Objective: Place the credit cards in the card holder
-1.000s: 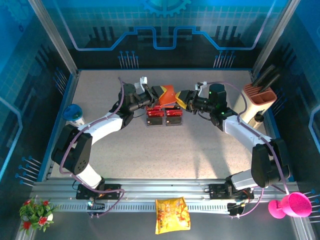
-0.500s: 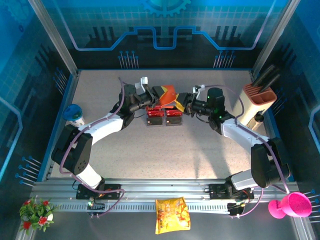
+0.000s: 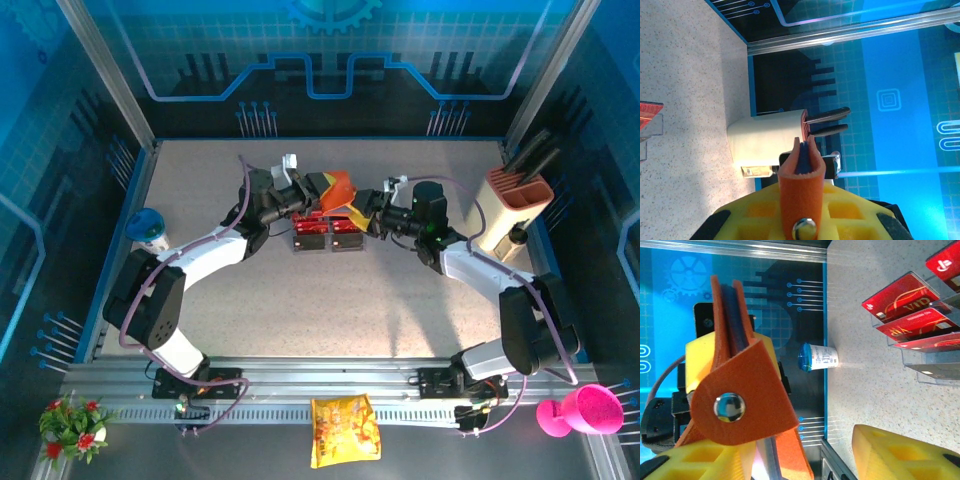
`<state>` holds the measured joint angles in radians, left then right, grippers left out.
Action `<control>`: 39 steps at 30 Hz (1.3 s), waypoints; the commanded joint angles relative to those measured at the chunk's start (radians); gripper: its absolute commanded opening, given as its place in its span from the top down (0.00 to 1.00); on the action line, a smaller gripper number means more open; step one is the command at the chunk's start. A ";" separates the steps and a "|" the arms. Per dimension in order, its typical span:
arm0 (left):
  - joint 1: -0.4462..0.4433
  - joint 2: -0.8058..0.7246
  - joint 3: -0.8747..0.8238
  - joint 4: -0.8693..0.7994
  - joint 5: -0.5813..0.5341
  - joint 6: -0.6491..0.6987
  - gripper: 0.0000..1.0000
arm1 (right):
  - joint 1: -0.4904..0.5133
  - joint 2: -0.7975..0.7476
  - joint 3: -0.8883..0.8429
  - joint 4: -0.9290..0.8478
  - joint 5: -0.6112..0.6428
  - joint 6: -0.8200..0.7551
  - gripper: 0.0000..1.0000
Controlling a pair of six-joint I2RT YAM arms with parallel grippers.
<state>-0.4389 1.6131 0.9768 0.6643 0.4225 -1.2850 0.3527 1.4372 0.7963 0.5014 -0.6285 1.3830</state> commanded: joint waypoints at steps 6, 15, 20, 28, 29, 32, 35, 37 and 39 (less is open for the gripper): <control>-0.011 -0.028 -0.032 0.049 -0.002 -0.008 0.90 | 0.002 0.079 0.015 0.255 -0.062 0.103 0.68; 0.007 -0.055 -0.056 0.000 -0.006 0.026 0.15 | -0.037 0.079 -0.010 0.279 -0.081 0.098 1.00; 0.047 -0.116 -0.065 -0.080 -0.007 0.068 0.01 | -0.041 -0.020 0.027 -0.096 -0.050 -0.161 1.00; 0.040 -0.179 0.118 -0.591 -0.037 0.308 0.01 | 0.021 -0.157 0.165 -0.700 0.198 -0.601 1.00; 0.025 -0.173 0.173 -0.698 -0.059 0.359 0.01 | 0.035 -0.165 0.174 -0.733 0.231 -0.632 1.00; -0.021 -0.135 0.318 -0.943 -0.140 0.457 0.01 | 0.070 -0.176 0.188 -0.779 0.293 -0.679 1.00; -0.053 -0.085 0.423 -1.080 -0.193 0.493 0.01 | 0.098 -0.172 0.201 -0.793 0.329 -0.701 1.00; -0.073 -0.052 0.479 -1.141 -0.223 0.507 0.01 | 0.114 -0.160 0.213 -0.800 0.342 -0.710 1.00; -0.092 -0.015 0.536 -1.196 -0.246 0.520 0.01 | 0.124 -0.145 0.225 -0.803 0.347 -0.714 1.00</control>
<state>-0.5125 1.5383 1.4578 -0.3065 0.2523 -0.8421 0.4561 1.2770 0.9710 -0.2554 -0.3309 0.7269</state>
